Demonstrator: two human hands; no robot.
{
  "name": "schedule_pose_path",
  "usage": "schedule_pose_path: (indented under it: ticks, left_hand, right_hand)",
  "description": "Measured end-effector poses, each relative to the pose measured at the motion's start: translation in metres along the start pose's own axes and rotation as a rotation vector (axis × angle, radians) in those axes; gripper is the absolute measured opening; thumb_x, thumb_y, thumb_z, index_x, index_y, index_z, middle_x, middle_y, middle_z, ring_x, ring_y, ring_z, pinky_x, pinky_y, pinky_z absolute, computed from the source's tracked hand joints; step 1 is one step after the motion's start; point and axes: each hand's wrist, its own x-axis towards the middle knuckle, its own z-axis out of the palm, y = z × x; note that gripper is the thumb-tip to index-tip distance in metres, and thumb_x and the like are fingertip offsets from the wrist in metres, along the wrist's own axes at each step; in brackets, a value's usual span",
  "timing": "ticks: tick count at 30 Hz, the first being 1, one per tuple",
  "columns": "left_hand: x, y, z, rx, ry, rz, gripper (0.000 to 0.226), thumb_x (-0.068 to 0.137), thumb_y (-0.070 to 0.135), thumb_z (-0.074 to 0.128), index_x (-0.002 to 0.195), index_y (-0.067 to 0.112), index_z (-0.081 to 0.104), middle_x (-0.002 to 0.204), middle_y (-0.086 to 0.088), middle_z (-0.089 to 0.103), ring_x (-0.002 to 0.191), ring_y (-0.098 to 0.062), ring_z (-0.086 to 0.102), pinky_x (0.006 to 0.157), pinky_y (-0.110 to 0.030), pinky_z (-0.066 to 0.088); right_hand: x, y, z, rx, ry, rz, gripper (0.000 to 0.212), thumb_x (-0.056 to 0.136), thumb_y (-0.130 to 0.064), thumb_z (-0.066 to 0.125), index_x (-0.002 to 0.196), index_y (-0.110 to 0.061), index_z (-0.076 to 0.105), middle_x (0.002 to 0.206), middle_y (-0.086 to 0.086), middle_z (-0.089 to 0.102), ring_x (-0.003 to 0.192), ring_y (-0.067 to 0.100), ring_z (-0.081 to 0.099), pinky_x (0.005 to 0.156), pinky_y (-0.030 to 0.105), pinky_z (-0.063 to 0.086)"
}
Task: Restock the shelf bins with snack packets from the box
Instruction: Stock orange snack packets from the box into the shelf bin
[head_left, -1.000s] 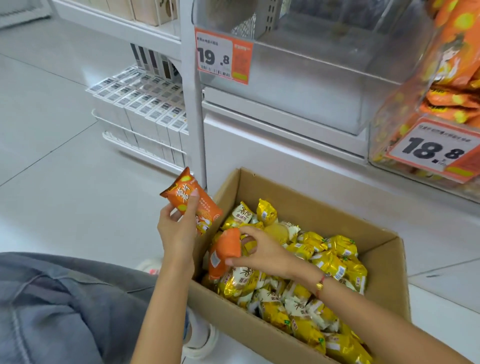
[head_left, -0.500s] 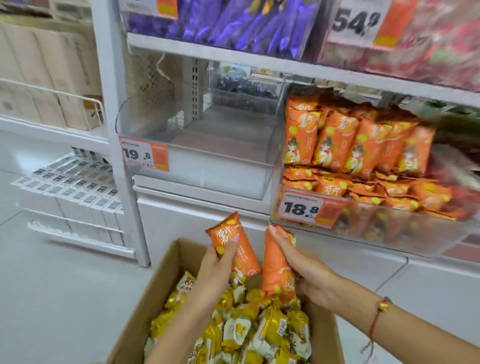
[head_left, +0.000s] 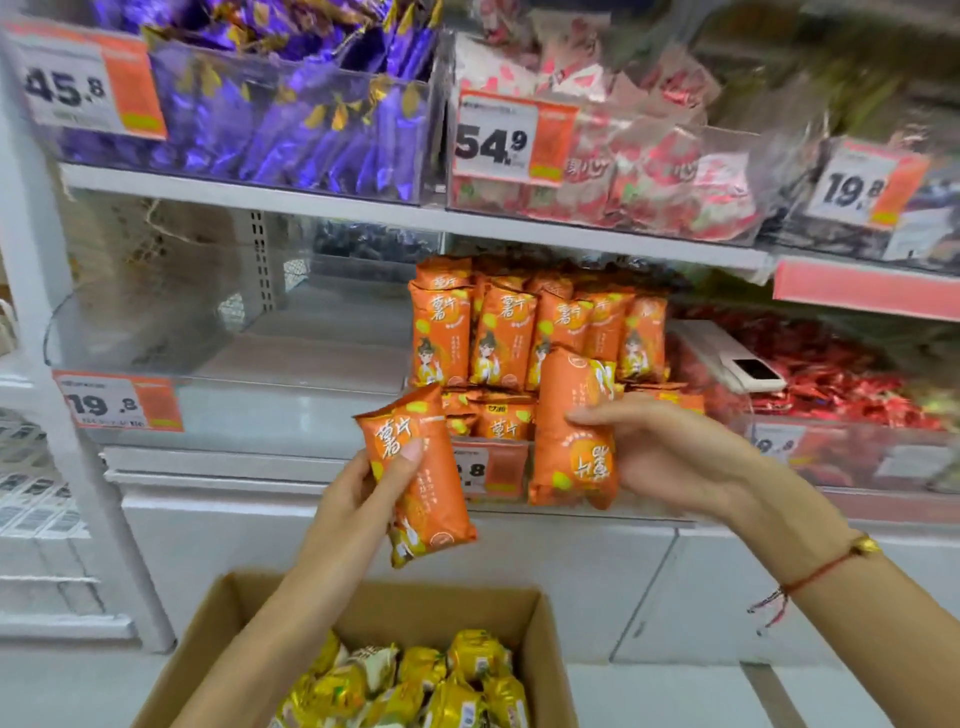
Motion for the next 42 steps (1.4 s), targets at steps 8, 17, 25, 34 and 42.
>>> schedule_pose_path:
  ticks: [8, 17, 25, 34, 42]
  left_hand:
    - [0.022, 0.029, 0.017, -0.048, 0.057, 0.081, 0.007, 0.090, 0.036, 0.056, 0.092, 0.031, 0.058, 0.081, 0.014, 0.068, 0.064, 0.001, 0.068, 0.060, -0.018, 0.047]
    - [0.023, 0.022, 0.025, -0.068, 0.043, 0.059, 0.012, 0.089, 0.038, 0.056, 0.097, 0.029, 0.058, 0.089, 0.010, 0.067, 0.069, -0.003, 0.067, 0.056, -0.015, 0.048]
    - [0.029, 0.030, 0.040, -0.056, -0.036, 0.086, 0.026, 0.086, 0.043, 0.057, 0.109, 0.031, 0.059, 0.097, 0.010, 0.070, 0.072, 0.002, 0.069, 0.048, -0.007, 0.046]
    - [0.043, 0.042, 0.051, -0.019, -0.051, 0.122, 0.033, 0.086, 0.044, 0.059, 0.114, 0.028, 0.059, 0.094, 0.010, 0.071, 0.070, 0.001, 0.069, 0.048, -0.008, 0.047]
    - [0.046, 0.037, 0.058, 0.014, -0.068, 0.120, 0.028, 0.086, 0.044, 0.060, 0.112, 0.033, 0.059, 0.097, 0.013, 0.069, 0.073, 0.003, 0.068, 0.049, -0.007, 0.046]
  right_hand:
    - [0.018, -0.037, -0.052, -1.249, 0.423, -0.249, 0.071, 0.077, -0.051, 0.071, 0.140, -0.040, 0.040, 0.135, -0.006, 0.053, 0.126, 0.018, 0.048, 0.102, 0.029, 0.038]
    - [0.013, -0.035, -0.078, -1.337, 0.328, -0.023, 0.083, 0.072, -0.044, 0.079, 0.137, -0.022, 0.033, 0.128, 0.002, 0.049, 0.111, 0.018, 0.052, 0.089, 0.028, 0.044]
    - [0.008, -0.094, -0.104, -1.261, 0.454, -0.194, 0.066, 0.048, -0.050, 0.086, 0.105, -0.025, 0.063, 0.092, 0.001, 0.060, 0.083, 0.018, 0.057, 0.072, 0.030, 0.047]
    - [0.068, -0.057, -0.093, -0.649, 0.534, -0.436, 0.059, 0.069, -0.020, 0.084, 0.120, -0.015, 0.054, 0.118, 0.003, 0.060, 0.105, 0.015, 0.060, 0.078, 0.026, 0.054]
    - [0.068, -0.002, -0.079, -0.606, 0.740, -0.545, 0.056, 0.089, -0.037, 0.064, 0.136, -0.016, 0.043, 0.122, -0.001, 0.058, 0.106, 0.009, 0.056, 0.084, 0.018, 0.042]
